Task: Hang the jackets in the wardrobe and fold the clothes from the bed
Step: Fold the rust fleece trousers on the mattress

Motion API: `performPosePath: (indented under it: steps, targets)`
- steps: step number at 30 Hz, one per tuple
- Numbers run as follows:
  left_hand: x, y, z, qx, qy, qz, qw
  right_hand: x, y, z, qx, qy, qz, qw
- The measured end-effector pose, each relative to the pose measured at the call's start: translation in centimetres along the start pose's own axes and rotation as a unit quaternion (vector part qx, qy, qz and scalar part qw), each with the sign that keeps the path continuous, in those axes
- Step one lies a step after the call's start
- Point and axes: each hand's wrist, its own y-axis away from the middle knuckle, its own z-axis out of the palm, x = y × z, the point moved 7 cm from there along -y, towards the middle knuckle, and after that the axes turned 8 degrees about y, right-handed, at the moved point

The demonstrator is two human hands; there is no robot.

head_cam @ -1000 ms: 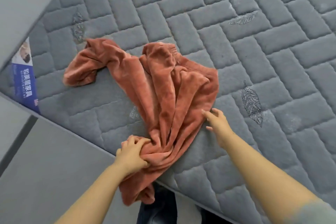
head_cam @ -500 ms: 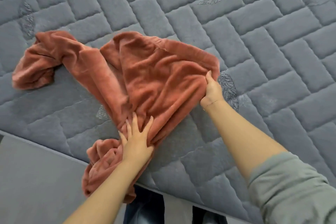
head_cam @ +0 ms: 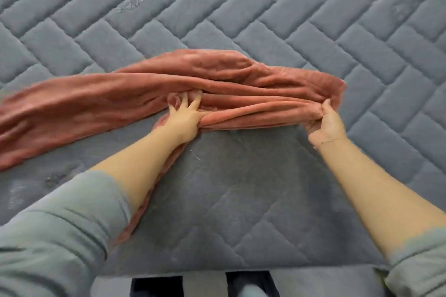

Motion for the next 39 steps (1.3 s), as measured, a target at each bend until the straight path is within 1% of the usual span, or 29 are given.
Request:
performPosePath:
  steps: [3,5,7,9,10,11,12,13,14,15,16,17,19,20,21,22,24,25,27,28,29,31,32,34,35,36,37,38,39]
  targets:
    - [9.3,-2.6,1.2,-0.052,-0.005,0.084,0.995,-3.4,-0.9,-8.0,0.095,-0.029,-0.016,0.995]
    - [14.3,-2.1,3.7,-0.115,-0.016,0.140,0.983,-2.9,-0.7,-12.5,0.135,-0.028,-0.011,0.990]
    - [17.6,0.5,7.2,-0.179,-0.022,0.185,0.966,0.1,0.2,-15.8,0.147,-0.008,0.014,0.989]
    - [18.6,4.2,9.5,-0.196,0.022,0.205,0.959,4.2,2.7,-16.6,0.115,0.005,0.045,0.992]
    - [18.2,5.9,9.7,-0.171,0.077,0.206,0.960,6.3,4.2,-16.4,0.100,0.017,0.061,0.993]
    - [17.3,7.7,9.1,-0.121,0.155,0.201,0.960,8.3,5.6,-16.1,0.087,0.029,0.073,0.993]
    - [15.9,9.4,7.8,-0.052,0.234,0.187,0.953,10.1,7.1,-15.6,0.073,0.038,0.084,0.993]
    - [13.8,11.0,6.5,0.033,0.282,0.164,0.945,11.8,8.4,-15.0,0.054,0.044,0.096,0.993]
    - [11.1,12.7,5.5,0.119,0.293,0.130,0.940,13.4,9.6,-14.2,0.033,0.050,0.111,0.992]
    - [8.1,14.3,5.0,0.185,0.277,0.076,0.940,14.9,10.7,-13.4,0.010,0.061,0.126,0.990]
    - [4.8,15.8,4.9,0.219,0.252,0.007,0.943,16.3,11.8,-12.2,-0.017,0.073,0.140,0.987]
    - [1.3,17.2,5.3,0.222,0.233,-0.074,0.944,17.7,12.9,-11.0,-0.045,0.086,0.155,0.983]
    - [-5.1,19.5,7.5,0.153,0.212,-0.227,0.938,20.2,14.9,-8.1,-0.094,0.103,0.184,0.973]
    - [-7.6,20.8,8.8,0.116,0.204,-0.281,0.931,21.3,15.8,-6.6,-0.113,0.110,0.196,0.968]
    - [-9.5,21.9,9.9,0.099,0.196,-0.312,0.924,22.2,16.5,-5.1,-0.127,0.118,0.201,0.964]
    - [-11.0,22.9,10.7,0.103,0.186,-0.326,0.921,22.9,17.0,-3.6,-0.135,0.126,0.201,0.962]
    - [-13.0,24.1,11.5,0.140,0.160,-0.342,0.915,23.6,17.2,-0.7,-0.129,0.124,0.184,0.967]
    - [-13.7,24.5,11.5,0.162,0.154,-0.352,0.909,23.5,17.0,0.5,-0.108,0.112,0.169,0.973]
    - [-15.0,24.8,11.0,0.197,0.147,-0.363,0.899,22.7,16.4,1.9,-0.023,0.090,0.137,0.986]
    - [-15.5,24.8,10.5,0.204,0.139,-0.356,0.901,22.0,16.1,2.3,0.029,0.089,0.123,0.988]
    - [-15.9,24.7,9.5,0.214,0.123,-0.333,0.910,21.2,16.0,2.9,0.069,0.087,0.112,0.988]
    - [-16.5,24.3,5.9,0.275,0.097,-0.246,0.924,19.5,16.1,4.6,0.092,0.050,0.098,0.990]
    - [-16.8,24.5,3.4,0.336,0.091,-0.203,0.915,18.7,16.3,5.5,0.091,0.027,0.095,0.991]
    - [-17.8,26.4,-1.5,0.479,0.062,-0.150,0.863,17.5,17.0,6.7,0.097,0.008,0.088,0.991]
    - [-17.8,27.7,-2.8,0.528,0.049,-0.135,0.837,17.4,17.5,6.8,0.101,0.005,0.088,0.991]
    - [-17.5,29.1,-2.9,0.544,0.043,-0.126,0.828,17.6,18.2,6.6,0.104,0.004,0.091,0.990]
    - [-17.0,30.3,-1.9,0.528,0.043,-0.118,0.840,18.3,18.9,6.0,0.107,0.004,0.102,0.989]
    - [-16.4,31.6,0.1,0.482,0.049,-0.117,0.867,19.3,19.7,5.0,0.112,0.005,0.119,0.987]
    - [-15.8,32.7,3.1,0.411,0.050,-0.121,0.902,20.6,20.8,3.8,0.117,0.012,0.145,0.982]
